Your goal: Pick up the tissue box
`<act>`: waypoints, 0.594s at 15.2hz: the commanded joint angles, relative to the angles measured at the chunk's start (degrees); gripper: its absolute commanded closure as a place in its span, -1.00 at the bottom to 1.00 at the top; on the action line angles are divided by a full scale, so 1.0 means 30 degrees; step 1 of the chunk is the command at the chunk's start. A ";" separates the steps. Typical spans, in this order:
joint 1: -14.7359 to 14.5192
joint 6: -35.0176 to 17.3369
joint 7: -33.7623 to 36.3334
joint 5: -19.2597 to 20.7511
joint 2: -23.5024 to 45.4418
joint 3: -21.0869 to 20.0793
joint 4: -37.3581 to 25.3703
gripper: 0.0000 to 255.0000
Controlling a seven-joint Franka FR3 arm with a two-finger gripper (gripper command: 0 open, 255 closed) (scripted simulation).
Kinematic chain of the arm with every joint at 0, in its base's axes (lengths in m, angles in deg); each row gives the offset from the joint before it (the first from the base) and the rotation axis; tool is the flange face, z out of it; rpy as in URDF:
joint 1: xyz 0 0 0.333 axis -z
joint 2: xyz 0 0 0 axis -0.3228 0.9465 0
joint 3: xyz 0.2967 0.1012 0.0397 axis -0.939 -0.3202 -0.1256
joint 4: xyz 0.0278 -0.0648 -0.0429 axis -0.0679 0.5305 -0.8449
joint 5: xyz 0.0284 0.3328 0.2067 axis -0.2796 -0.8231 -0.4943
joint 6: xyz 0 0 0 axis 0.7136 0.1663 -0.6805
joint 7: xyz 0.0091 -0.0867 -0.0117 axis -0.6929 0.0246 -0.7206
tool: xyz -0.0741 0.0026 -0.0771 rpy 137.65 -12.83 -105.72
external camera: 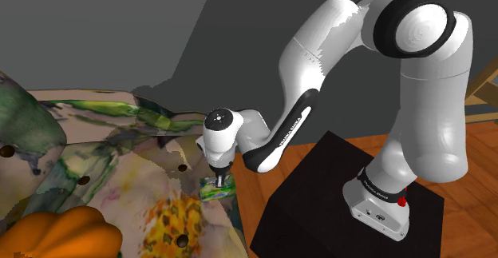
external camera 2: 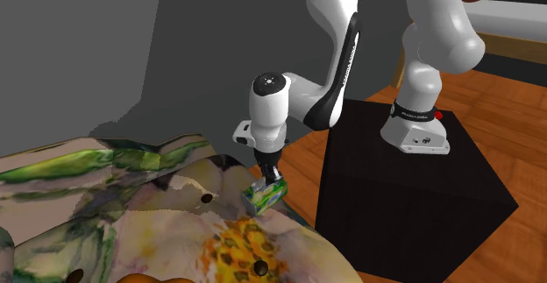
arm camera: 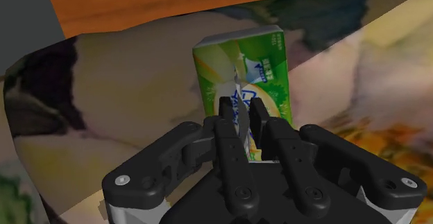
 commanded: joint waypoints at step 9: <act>0.0192 0.0343 -0.0289 -0.0369 -0.0456 -0.0291 0.0093 1.00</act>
